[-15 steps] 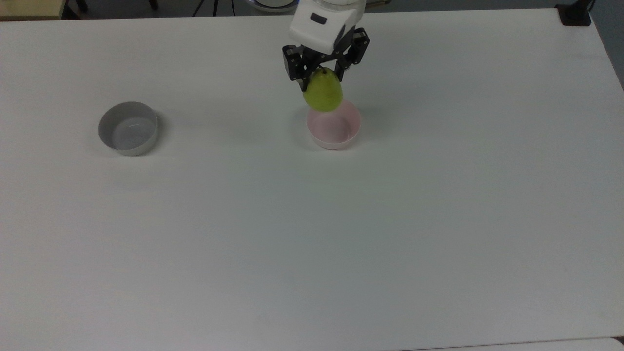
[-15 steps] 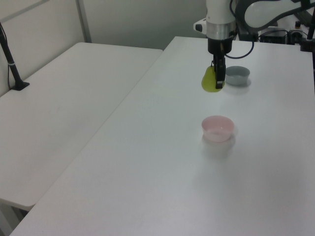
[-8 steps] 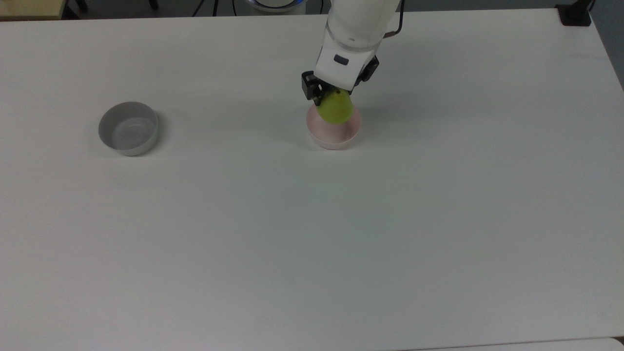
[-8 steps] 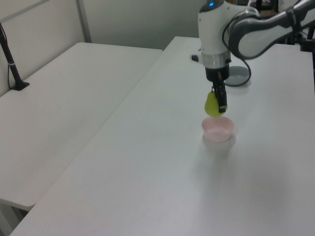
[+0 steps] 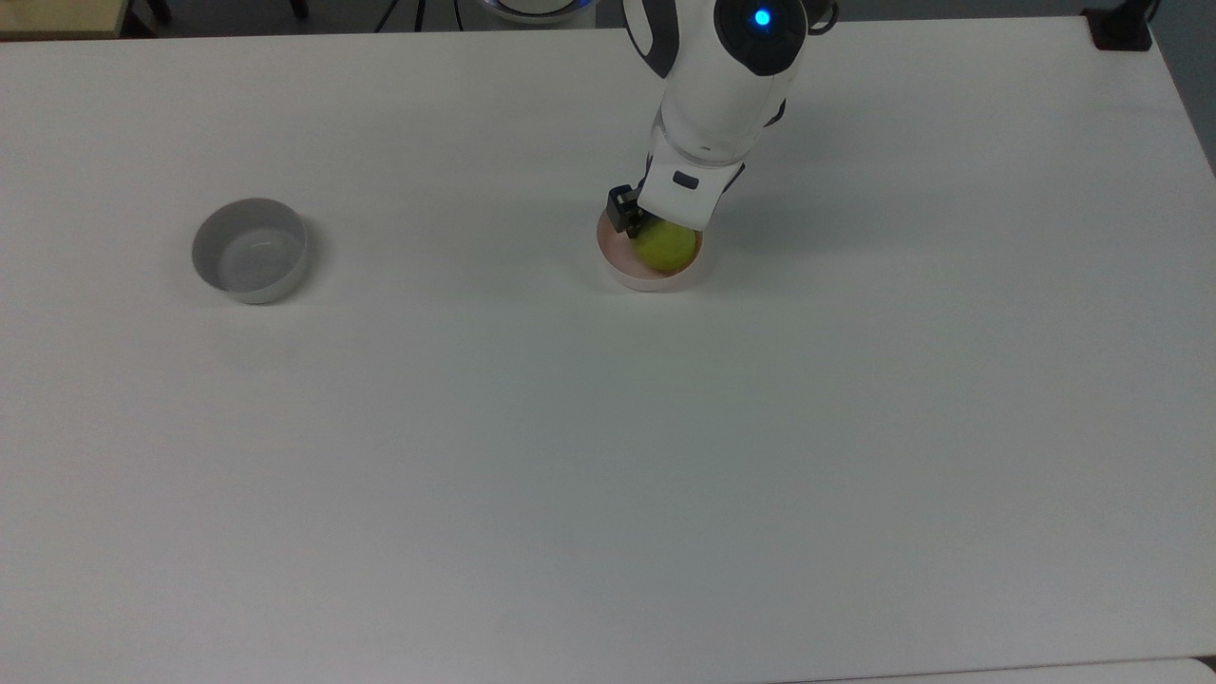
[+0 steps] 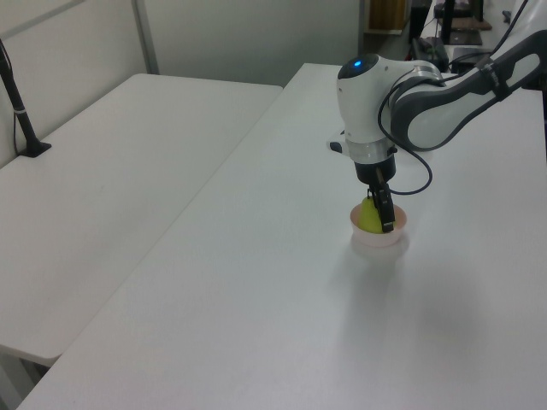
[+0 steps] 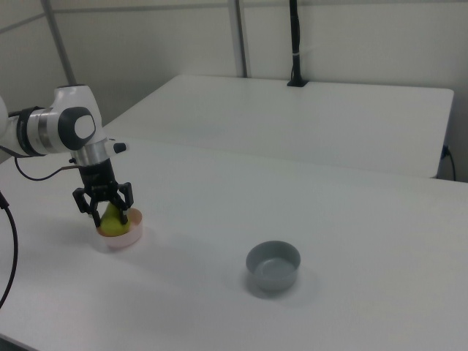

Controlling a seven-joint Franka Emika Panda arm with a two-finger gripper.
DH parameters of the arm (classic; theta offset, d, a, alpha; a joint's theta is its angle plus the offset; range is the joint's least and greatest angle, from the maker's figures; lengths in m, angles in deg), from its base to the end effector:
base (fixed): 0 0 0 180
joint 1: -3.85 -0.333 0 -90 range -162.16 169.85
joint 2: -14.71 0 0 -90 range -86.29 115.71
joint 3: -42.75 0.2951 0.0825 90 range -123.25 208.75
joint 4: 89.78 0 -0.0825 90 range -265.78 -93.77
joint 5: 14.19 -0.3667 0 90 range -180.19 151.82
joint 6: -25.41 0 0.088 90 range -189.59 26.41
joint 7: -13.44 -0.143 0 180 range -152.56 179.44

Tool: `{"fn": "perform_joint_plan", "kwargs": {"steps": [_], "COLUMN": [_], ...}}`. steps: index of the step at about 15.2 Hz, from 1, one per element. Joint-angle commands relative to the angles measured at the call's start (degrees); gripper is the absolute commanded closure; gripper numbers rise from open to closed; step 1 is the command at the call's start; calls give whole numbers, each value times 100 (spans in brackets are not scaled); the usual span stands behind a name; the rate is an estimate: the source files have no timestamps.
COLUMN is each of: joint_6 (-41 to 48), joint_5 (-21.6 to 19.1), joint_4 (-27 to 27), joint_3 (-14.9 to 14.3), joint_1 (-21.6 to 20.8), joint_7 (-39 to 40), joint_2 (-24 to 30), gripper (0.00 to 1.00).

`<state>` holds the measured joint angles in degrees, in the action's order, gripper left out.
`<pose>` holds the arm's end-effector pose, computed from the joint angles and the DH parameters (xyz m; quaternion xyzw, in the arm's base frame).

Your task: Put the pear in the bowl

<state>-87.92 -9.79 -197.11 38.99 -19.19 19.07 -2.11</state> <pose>0.5439 0.1834 0.2978 0.9670 0.2330 -0.0882 0.0541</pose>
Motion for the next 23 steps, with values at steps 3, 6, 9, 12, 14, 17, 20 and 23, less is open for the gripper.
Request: {"fn": "perform_joint_plan", "kwargs": {"steps": [3,6,9,12,14,17,20,23], "joint_6": [12,345,827,1646,1744,1727,1727,1718], "joint_5": [70,70,53,44,35,26,-18,-18], "joint_4": [-33,37,447,1117,1206,1206,1250,1267], "joint_3": [-19,-19,24,33,33,86,112,112], "joint_1": [1,97,343,581,703,1308,2125,2487], "joint_7": [-229,-508,-659,-756,-756,-704,-625,-624], "joint_2": [187,528,819,1101,1128,1268,1452,1470], "gripper": [0,0,0,0,0,0,0,0]}}
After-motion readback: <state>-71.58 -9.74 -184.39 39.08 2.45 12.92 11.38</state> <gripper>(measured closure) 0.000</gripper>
